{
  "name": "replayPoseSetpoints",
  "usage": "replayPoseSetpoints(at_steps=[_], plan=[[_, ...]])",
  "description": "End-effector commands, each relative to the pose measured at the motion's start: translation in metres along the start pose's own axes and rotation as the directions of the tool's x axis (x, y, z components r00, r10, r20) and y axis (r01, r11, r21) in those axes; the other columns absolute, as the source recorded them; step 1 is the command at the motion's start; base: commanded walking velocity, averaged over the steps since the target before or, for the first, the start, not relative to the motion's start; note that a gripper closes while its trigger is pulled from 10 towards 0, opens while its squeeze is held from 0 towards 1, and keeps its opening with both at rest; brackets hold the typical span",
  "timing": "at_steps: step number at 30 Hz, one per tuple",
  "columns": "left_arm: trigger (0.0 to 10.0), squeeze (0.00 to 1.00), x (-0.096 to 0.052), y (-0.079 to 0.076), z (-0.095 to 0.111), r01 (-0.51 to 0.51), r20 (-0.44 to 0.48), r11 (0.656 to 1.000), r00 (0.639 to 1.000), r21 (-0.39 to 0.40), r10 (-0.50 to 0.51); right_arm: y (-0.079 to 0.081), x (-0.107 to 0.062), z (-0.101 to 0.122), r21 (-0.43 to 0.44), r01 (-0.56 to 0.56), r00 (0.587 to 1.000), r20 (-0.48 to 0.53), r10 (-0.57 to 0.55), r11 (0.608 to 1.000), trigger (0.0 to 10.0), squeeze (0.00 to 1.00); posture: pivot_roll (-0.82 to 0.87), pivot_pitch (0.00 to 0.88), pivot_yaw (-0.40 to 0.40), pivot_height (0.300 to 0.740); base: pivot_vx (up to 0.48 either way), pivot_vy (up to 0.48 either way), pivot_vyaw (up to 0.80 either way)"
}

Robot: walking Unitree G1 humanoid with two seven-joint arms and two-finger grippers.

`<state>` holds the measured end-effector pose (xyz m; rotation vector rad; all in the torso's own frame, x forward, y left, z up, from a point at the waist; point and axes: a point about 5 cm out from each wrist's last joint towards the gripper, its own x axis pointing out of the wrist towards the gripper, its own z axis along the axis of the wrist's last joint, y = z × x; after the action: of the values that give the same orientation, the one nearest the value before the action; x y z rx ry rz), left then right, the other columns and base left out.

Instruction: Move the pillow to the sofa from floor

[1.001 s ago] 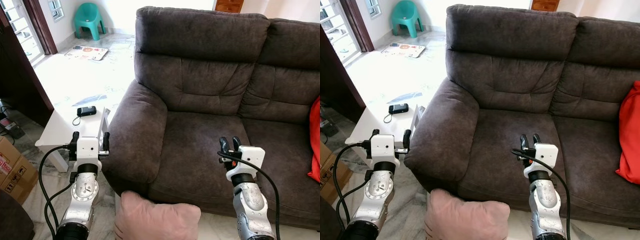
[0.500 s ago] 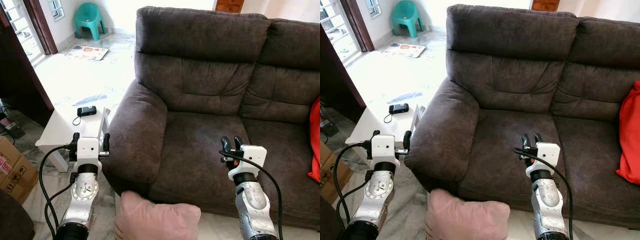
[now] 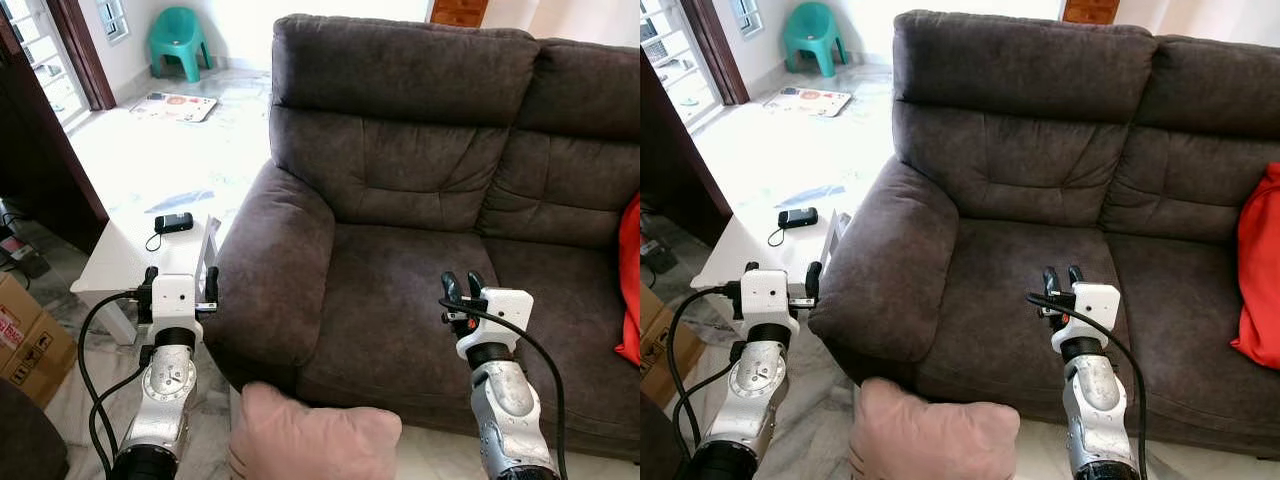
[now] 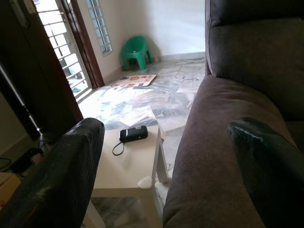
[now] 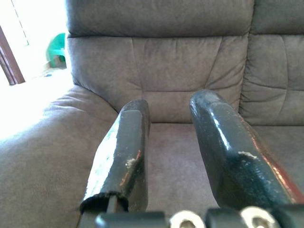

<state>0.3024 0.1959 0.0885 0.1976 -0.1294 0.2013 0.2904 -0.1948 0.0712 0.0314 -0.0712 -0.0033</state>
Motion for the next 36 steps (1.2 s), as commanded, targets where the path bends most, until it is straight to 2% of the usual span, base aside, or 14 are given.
replayPoseSetpoints(at_steps=[1, 7, 14, 36], plan=[[10.0, 0.00, 0.0007, -0.0008, 0.0028, 0.004, 0.004, 1.000, 1.000, -0.003, -0.004, 0.0006, 0.0029, 0.0038, 0.005, -0.009, 1.000, 0.009, 0.009, 1.000, 10.0, 0.00, 0.05, 0.000, -0.058, 0.676, 0.000, 0.000, 0.00], [10.0, 0.00, 0.0007, -0.0011, 0.0028, 0.004, 0.003, 1.000, 1.000, -0.005, -0.004, 0.0003, 0.0039, 0.0048, 0.001, -0.015, 1.000, 0.011, 0.015, 1.000, 10.0, 0.00, 0.05, 0.000, -0.060, 0.641, 0.000, 0.000, 0.00], [10.0, 0.00, 0.0002, -0.0010, 0.0018, 0.004, -0.003, 1.000, 1.000, -0.003, -0.004, 0.0016, 0.0037, 0.0080, -0.001, -0.030, 0.999, 0.035, 0.030, 1.000, 10.0, 0.00, 0.05, 0.000, -0.062, 0.641, 0.000, 0.000, 0.00], [10.0, 0.00, -0.0003, -0.0031, -0.0008, 0.017, -0.031, 1.000, 0.999, -0.025, -0.017, 0.0018, 0.0034, 0.0069, -0.013, -0.035, 0.999, 0.025, 0.036, 0.999, 10.0, 0.00, 0.05, 0.000, -0.064, 0.641, 0.000, 0.000, 0.00]])
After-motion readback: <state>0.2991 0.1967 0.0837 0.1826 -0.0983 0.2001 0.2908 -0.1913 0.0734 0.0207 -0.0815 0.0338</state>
